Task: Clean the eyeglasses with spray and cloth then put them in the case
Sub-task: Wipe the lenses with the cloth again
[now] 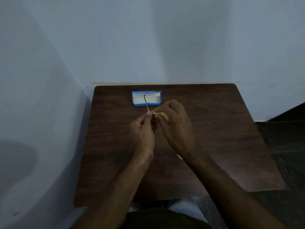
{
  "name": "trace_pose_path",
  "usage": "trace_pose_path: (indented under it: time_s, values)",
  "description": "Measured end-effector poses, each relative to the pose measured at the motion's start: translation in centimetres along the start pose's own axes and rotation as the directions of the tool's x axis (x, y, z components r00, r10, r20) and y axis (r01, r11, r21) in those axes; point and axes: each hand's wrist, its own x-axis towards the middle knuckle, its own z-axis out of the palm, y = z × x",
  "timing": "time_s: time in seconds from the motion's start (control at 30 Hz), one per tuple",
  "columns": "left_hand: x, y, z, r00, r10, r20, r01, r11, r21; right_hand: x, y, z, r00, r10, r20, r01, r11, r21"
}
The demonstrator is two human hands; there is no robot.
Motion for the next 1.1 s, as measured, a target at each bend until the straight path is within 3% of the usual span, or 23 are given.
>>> trace_pose_path:
  time_s: [0.13, 0.33, 0.53, 0.7, 0.87, 1.1]
  values:
    - [-0.5, 0.0, -0.1, 0.997, 0.076, -0.02, -0.075, 0.997, 0.018, -0.2, -0.3, 0.0, 0.999, -0.033, -0.001, 0.032, 0.99, -0.135]
    - [0.1, 0.1, -0.5, 0.991, 0.133, -0.025, -0.132, 0.99, 0.048, -0.5, 0.8, -0.3, 0.999, 0.033, -0.021, -0.037, 0.966, -0.255]
    - [0.4, 0.5, -0.7, 0.995, 0.099, -0.014, -0.098, 0.993, 0.072, -0.2, -0.1, 0.4, 0.991, 0.118, -0.064, -0.116, 0.993, 0.032]
    - [0.5, 0.9, -0.7, 0.998, 0.048, 0.036, -0.05, 0.997, 0.057, -0.5, -0.7, 0.5, 0.97, 0.163, -0.182, -0.141, 0.982, 0.126]
    - [-0.1, 0.6, -0.3, 0.999, 0.005, 0.052, -0.01, 0.997, 0.082, -0.3, -2.2, 0.6, 0.99, 0.039, -0.134, -0.023, 0.993, 0.118]
    - [0.5, 0.3, -0.3, 0.995, 0.082, 0.062, -0.089, 0.989, 0.119, 0.9, -0.8, 0.0, 0.995, 0.096, -0.003, -0.096, 0.994, 0.048]
